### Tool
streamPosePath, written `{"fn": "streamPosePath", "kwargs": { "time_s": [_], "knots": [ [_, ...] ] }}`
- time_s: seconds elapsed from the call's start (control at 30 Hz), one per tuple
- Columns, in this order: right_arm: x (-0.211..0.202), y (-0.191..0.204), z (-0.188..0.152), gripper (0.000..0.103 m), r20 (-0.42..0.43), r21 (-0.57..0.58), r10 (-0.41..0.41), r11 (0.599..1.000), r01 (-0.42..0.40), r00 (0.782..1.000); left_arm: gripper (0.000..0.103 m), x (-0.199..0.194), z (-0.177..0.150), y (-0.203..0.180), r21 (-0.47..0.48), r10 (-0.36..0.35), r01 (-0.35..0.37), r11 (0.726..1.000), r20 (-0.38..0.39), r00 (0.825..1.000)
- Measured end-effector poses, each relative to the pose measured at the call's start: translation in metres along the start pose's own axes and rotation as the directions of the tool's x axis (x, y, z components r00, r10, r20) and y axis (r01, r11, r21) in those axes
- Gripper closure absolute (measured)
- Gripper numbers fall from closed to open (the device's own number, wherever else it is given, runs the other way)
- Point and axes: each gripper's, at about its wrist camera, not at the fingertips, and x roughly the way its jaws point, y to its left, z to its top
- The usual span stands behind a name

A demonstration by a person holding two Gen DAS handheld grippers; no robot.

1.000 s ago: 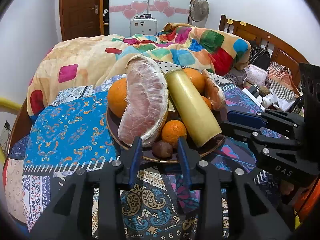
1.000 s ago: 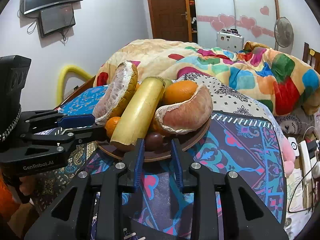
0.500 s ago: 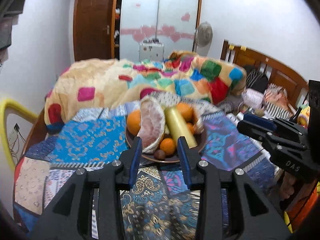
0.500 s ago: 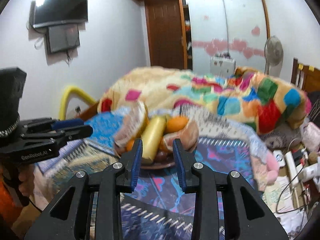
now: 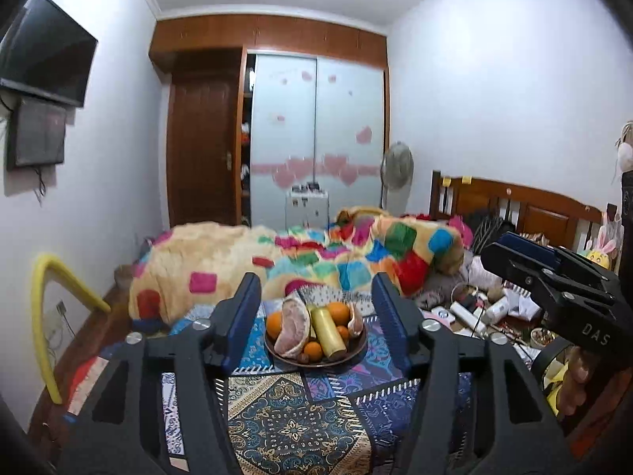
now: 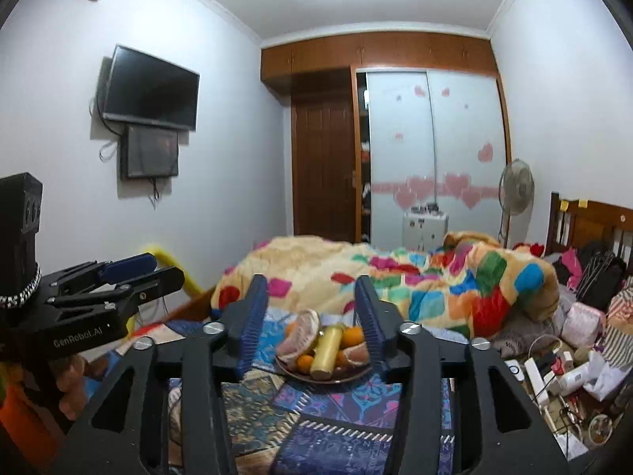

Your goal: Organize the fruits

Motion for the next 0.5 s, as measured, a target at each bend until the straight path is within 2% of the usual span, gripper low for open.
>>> {"fn": "streamPosePath", "kwargs": {
  "time_s": [0.1, 0.17, 0.23, 0.4, 0.5],
  "knots": [
    [-0.011, 0.008, 0.002, 0.055, 0.031, -0.009, -0.009, 1.0, 0.01, 0.999, 0.034, -0.019, 0.002, -0.004, 0.003, 0.008, -0.009, 1.0, 0.035, 0.999],
    [-0.018, 0.012, 0.003, 0.047, 0.048, -0.012, -0.015, 1.0, 0.016, 0.999, 0.029, -0.028, 0.003, -0.005, 0.002, 0.008, -0.009, 1.0, 0.044, 0.999],
    [-0.025, 0.016, 0.001, 0.033, 0.069, -0.007, -0.025, 1.0, 0.026, 0.997, 0.022, -0.034, 0.002, -0.006, 0.0, 0.008, -0.008, 1.0, 0.053, 0.999],
    [-0.027, 0.017, -0.003, 0.018, 0.084, 0.002, -0.04, 0.999, 0.04, 0.996, 0.007, -0.046, -0.003, -0.008, 0.011, 0.032, -0.032, 0.999, 0.071, 0.997],
    [-0.029, 0.016, -0.005, 0.009, 0.094, 0.007, -0.061, 0.998, 0.06, 0.994, 0.003, -0.048, -0.005, -0.009, 0.008, 0.043, -0.043, 0.999, 0.077, 0.996]
  ]
}}
